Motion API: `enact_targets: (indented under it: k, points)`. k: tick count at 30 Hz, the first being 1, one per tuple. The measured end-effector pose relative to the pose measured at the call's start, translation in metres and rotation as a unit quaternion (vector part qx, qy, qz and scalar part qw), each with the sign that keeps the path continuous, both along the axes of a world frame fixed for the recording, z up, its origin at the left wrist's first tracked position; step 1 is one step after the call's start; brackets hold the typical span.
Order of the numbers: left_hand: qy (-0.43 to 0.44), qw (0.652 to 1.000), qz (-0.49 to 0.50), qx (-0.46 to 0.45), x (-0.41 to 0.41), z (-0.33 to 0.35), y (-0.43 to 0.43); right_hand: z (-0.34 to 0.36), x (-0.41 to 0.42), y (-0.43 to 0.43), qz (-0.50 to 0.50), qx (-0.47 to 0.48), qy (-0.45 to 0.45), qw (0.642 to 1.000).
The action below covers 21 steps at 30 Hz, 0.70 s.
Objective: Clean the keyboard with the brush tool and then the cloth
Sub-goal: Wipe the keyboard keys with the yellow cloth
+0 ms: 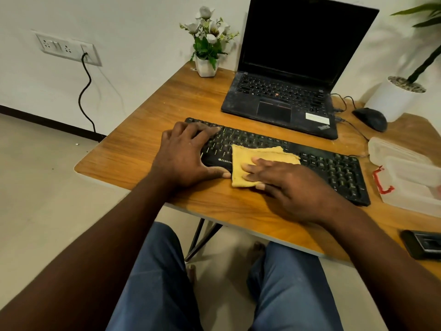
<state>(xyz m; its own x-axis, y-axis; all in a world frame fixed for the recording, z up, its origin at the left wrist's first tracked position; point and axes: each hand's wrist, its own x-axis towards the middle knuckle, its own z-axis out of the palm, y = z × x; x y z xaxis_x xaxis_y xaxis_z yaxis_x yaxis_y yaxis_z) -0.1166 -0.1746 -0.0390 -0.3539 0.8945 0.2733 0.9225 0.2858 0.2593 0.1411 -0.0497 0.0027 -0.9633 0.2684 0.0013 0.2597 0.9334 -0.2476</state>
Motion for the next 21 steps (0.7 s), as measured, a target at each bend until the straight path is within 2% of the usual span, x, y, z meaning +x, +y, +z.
enact_targets:
  k: [5, 8, 10, 12, 14, 16, 18, 21]
  points:
    - [-0.009, 1.0, 0.002, 0.005, 0.003, 0.002, -0.002, 0.001, 0.058, 0.022, 0.005, -0.017, 0.016, 1.0]
    - [0.017, 1.0, -0.018, 0.016, 0.01, 0.003, -0.002, 0.013, 0.072, 0.034, -0.048, -0.079, 0.08, 0.992]
    - [0.05, 0.998, -0.035, 0.025, 0.021, 0.004, 0.0, 0.025, 0.062, 0.04, -0.147, -0.152, 0.176, 0.961]
    - [0.067, 0.996, -0.047, 0.025, 0.035, 0.005, 0.006, 0.035, 0.037, 0.052, -0.257, -0.207, 0.259, 0.908]
    - [0.073, 0.996, -0.053, 0.017, 0.046, 0.006, 0.012, 0.042, 0.003, 0.067, -0.323, -0.2, 0.292, 0.878]
    - [0.071, 0.996, -0.053, 0.015, 0.049, 0.005, 0.015, 0.046, -0.033, 0.079, -0.338, -0.158, 0.33, 0.867]
    - [0.06, 0.997, -0.049, 0.02, 0.046, 0.005, 0.016, 0.043, -0.068, 0.087, -0.305, -0.083, 0.327, 0.891]
    - [0.065, 0.997, -0.044, 0.025, 0.045, 0.003, 0.016, 0.032, -0.113, 0.078, -0.203, -0.049, 0.177, 0.962]
